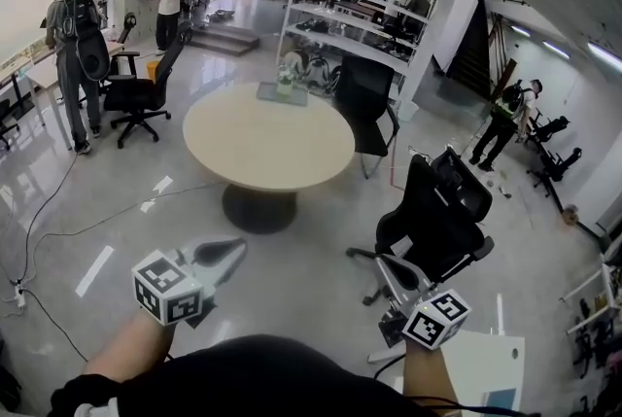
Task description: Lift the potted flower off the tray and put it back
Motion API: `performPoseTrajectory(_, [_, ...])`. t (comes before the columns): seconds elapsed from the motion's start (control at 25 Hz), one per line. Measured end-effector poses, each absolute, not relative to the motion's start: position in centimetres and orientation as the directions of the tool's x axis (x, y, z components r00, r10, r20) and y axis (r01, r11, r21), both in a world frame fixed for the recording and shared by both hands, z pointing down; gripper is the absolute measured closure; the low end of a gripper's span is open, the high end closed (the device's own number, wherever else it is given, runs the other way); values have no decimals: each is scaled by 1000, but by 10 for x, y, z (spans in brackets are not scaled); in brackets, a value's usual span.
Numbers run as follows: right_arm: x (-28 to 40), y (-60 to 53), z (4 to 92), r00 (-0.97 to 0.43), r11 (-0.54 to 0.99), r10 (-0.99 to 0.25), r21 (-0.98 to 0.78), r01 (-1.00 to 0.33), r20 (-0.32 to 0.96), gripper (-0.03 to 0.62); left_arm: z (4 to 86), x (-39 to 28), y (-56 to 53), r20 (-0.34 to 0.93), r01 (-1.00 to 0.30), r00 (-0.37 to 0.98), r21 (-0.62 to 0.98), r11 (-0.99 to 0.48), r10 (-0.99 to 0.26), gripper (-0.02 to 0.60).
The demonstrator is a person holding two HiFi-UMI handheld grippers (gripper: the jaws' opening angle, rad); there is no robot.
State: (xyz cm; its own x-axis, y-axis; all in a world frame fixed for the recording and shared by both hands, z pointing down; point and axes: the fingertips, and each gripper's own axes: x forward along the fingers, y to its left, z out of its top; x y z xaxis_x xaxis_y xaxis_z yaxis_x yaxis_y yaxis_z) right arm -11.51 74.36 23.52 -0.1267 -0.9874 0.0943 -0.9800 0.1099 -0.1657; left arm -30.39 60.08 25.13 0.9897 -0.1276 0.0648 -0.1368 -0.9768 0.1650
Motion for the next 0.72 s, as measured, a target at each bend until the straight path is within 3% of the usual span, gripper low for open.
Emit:
performPoseTrajectory(0.32, [-99,717,251,-100,77,-988,-178,-981,122,580,261,-288,570,68,-112,993,175,-978,-101,581])
performPoseTrajectory(0.72, [-111,596,236,-14,-1,-994,-130,-991,113,580,253,-284,433,29,-17,1000,171,-985,-12,581])
